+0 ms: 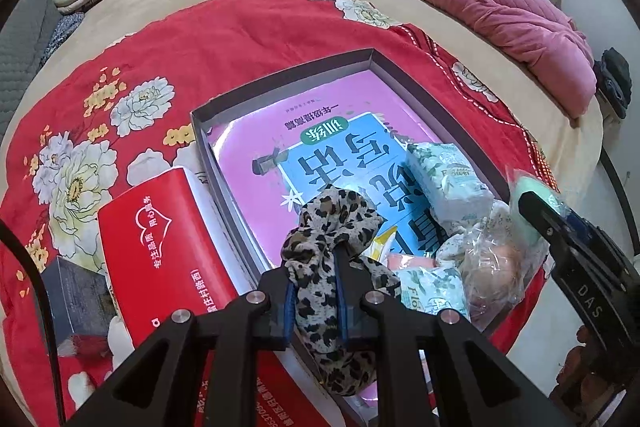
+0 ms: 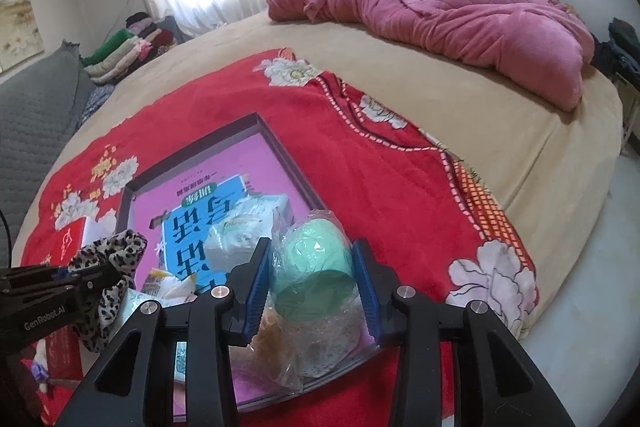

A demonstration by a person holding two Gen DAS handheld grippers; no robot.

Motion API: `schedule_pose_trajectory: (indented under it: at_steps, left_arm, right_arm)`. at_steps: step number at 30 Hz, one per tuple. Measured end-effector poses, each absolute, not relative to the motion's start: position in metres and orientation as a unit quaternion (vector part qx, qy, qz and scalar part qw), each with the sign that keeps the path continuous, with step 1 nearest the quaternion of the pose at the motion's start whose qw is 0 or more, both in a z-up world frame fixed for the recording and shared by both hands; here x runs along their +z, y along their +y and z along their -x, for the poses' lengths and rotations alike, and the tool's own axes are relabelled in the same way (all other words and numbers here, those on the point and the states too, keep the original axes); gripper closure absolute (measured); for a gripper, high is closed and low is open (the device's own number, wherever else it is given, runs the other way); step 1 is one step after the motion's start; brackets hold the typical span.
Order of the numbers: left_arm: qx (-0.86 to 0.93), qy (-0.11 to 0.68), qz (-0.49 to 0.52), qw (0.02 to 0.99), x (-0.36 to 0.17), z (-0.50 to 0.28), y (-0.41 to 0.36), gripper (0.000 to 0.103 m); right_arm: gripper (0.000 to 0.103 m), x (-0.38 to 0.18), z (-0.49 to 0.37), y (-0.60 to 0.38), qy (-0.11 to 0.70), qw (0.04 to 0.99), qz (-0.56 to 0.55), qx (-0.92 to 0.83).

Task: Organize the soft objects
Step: 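Carry the scrunchie with the left tool while the right tool carries the green ball to the tray, then open both tools to drop the scrunchie and green ball into the tray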

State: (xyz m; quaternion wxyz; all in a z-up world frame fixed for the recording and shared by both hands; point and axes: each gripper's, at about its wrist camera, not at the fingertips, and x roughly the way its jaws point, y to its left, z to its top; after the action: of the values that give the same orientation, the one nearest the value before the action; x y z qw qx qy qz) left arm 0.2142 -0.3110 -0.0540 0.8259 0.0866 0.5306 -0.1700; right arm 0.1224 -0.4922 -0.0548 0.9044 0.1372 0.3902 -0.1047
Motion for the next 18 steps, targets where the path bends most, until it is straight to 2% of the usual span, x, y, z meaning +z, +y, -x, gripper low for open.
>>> schedule_pose_trajectory:
  at_steps: [14, 16, 18]
  left_arm:
    - [-0.17, 0.537, -0.089, 0.821, -0.058, -0.214, -0.309, 0.084]
    - [-0.17, 0.538, -0.088, 0.821, -0.058, -0.215, -0.308, 0.083]
    - [-0.171, 0.538, -0.088, 0.821, -0.058, -0.215, -0.308, 0.083]
  right_arm:
    - [0.059, -0.068, -0.127, -0.491, 0.404, 0.898, -0.137, -0.105]
    - [0.057, -0.066, -0.127, -0.491, 0.401, 0.9, -0.139, -0.102]
    - [0.051, -0.065, -0.127, -0.491, 0.399, 0.9, -0.143, -0.097]
